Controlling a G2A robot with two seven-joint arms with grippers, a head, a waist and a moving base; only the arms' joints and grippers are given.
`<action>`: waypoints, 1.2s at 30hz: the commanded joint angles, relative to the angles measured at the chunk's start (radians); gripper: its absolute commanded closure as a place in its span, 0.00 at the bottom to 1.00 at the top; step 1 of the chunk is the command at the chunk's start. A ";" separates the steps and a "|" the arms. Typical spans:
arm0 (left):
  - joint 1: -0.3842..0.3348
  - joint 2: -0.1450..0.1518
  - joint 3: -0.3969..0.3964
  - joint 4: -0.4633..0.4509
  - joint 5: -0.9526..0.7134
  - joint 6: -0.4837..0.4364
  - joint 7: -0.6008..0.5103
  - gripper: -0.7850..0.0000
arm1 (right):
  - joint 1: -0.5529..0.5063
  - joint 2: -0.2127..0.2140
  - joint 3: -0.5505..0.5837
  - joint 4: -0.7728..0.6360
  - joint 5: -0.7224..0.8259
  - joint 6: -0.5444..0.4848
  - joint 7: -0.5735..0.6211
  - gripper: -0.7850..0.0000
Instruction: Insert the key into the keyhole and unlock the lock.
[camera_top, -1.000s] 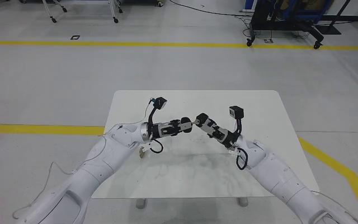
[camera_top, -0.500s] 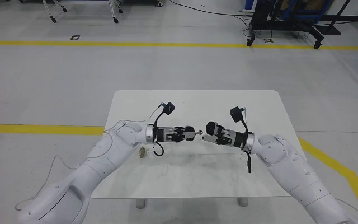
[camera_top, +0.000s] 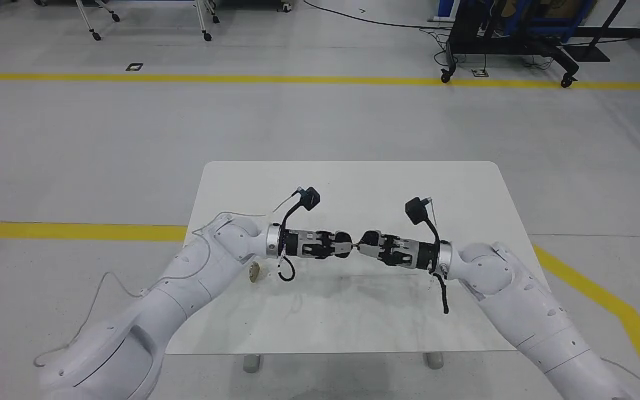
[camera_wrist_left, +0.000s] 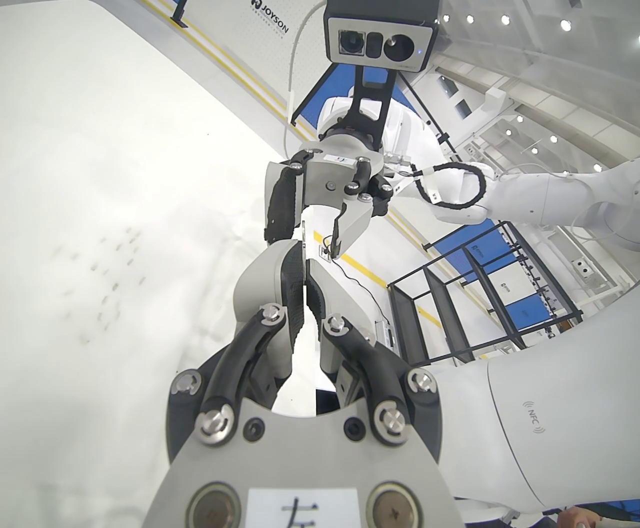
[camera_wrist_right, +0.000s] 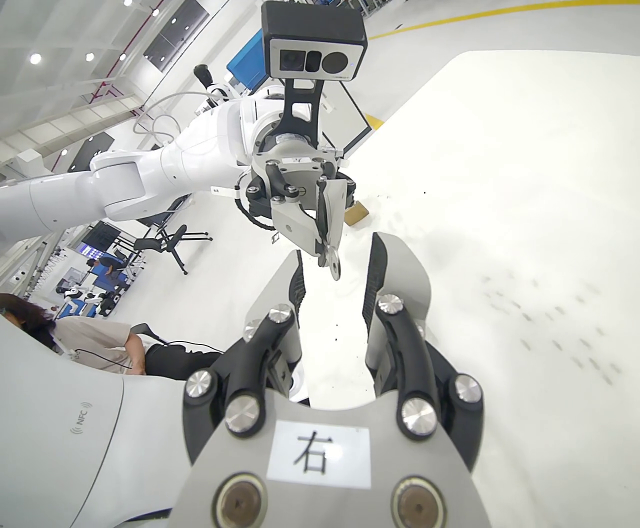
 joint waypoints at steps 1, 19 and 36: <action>-0.003 -0.003 0.004 0.005 0.003 -0.001 0.001 1.00 | 0.001 -0.001 -0.002 0.003 0.008 -0.006 0.009 0.71; -0.017 -0.014 0.030 0.024 0.027 -0.006 0.006 1.00 | 0.009 -0.008 -0.019 0.007 0.016 -0.007 0.044 0.88; -0.018 -0.016 0.030 0.032 0.021 -0.009 0.009 0.53 | 0.007 -0.009 -0.010 0.018 0.029 -0.010 0.061 1.00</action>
